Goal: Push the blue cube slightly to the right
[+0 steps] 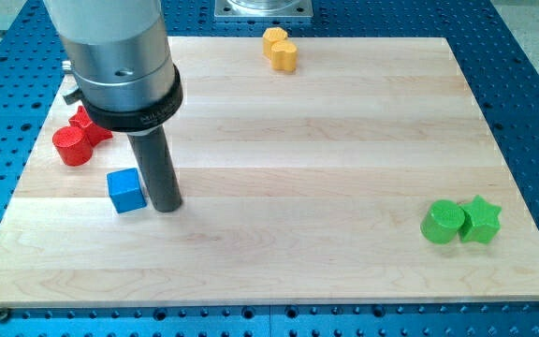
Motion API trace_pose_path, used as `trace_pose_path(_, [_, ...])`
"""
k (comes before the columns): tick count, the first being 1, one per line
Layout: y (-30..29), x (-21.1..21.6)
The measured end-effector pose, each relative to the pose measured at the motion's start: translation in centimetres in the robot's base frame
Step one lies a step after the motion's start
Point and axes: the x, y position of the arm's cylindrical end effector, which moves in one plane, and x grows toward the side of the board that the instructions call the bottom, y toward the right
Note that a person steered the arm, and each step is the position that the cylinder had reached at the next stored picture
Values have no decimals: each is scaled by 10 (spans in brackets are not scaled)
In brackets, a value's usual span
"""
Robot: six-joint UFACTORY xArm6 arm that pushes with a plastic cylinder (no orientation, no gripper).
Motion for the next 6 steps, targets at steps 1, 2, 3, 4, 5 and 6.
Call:
trace_pose_path(1, [-29, 51])
trace_pose_path(2, [-77, 25])
trace_pose_path(3, [-62, -15])
trace_pose_path(4, [-9, -60])
trace_pose_path(5, [59, -67])
trace_pose_path(6, [-14, -62])
